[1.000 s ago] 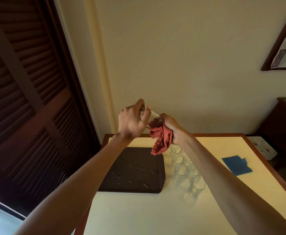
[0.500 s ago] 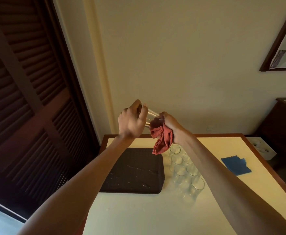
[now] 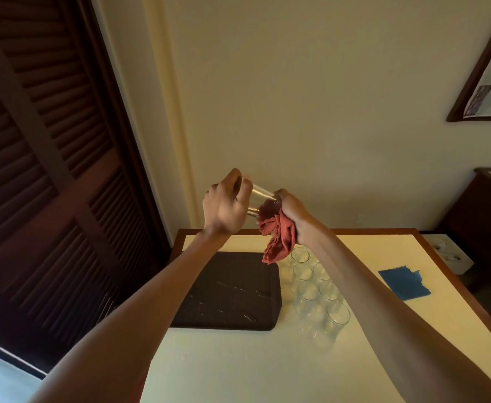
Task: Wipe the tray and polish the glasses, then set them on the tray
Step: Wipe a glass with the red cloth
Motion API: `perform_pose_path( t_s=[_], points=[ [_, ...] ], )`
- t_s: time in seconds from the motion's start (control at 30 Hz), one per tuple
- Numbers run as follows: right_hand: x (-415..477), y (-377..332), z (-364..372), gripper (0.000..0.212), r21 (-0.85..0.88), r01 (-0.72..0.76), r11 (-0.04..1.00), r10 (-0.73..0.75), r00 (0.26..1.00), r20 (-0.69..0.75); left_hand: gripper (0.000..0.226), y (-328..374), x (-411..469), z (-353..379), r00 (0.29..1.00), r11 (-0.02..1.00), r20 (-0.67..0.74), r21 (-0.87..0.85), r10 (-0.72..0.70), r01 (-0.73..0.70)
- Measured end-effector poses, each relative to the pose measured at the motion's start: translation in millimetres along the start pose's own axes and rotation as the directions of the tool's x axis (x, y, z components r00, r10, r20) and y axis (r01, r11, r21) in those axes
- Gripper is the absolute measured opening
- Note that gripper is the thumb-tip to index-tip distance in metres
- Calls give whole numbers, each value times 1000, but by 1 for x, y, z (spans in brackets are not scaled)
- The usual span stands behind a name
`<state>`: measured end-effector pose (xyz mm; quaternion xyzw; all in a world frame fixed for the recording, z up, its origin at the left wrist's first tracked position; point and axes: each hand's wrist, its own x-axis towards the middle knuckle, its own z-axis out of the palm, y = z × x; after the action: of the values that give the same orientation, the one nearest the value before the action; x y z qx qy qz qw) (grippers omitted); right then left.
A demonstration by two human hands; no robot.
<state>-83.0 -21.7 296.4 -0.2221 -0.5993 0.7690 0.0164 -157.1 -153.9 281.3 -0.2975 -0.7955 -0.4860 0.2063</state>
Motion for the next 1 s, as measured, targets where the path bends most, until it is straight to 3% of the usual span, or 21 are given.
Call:
perform_pose_path(
  t_s=[0.1, 0.17, 0.23, 0.3, 0.37, 0.43, 0.5, 0.57, 0.63, 0.73, 0.83, 0.9, 1.0],
  points=[
    [6, 10, 6, 53, -35, 118, 992, -121, 988, -93, 48, 5, 5, 5, 945, 946, 123, -75, -304, 314],
    [11, 18, 8, 54, -88, 199, 976, -210, 968, -135, 45, 4, 8, 7, 892, 903, 188, -53, -410, 426],
    [11, 20, 7, 54, -62, 193, 979, -199, 973, -117, 40, 5, 7, 5, 917, 927, 158, -16, -367, 374],
    [7, 16, 2, 48, -3, 96, 995, -96, 994, -49, 40, 3, 1, 2, 986, 986, 42, 41, -162, 160],
    [2, 8, 0, 40, 41, 26, 999, -26, 1000, -2, 37, 1, -5, 0, 998, 995, -39, 90, 49, -46],
    [4, 6, 0, 42, 60, 57, 997, -56, 998, -16, 34, 1, -6, 2, 995, 996, -69, 37, 78, -76],
    [6, 9, 3, 50, -28, 164, 986, -166, 982, -87, 35, 5, -1, 4, 992, 989, 1, -81, -122, 122],
    [10, 15, 5, 51, -149, 289, 946, -311, 939, -147, 44, 7, 7, 6, 930, 926, 161, -138, -329, 352],
    [12, 20, 5, 52, -171, 366, 915, -392, 906, -160, 47, 8, 11, 5, 898, 911, 223, -81, -379, 405],
    [13, 12, 4, 52, -67, 239, 969, -246, 962, -119, 42, 8, 9, 1, 987, 988, 56, 24, -153, 152],
    [16, 4, 2, 47, 19, 87, 996, -87, 996, -20, 41, 1, 4, 0, 997, 996, -51, 70, 64, -61],
    [21, 6, 3, 54, -56, 152, 987, -154, 987, -48, 39, -3, 4, 3, 999, 1000, -37, -16, -27, 26],
    [22, 15, 7, 51, -223, 338, 914, -375, 915, -147, 48, -1, 13, 6, 913, 905, 165, -151, -374, 398]
  ],
)
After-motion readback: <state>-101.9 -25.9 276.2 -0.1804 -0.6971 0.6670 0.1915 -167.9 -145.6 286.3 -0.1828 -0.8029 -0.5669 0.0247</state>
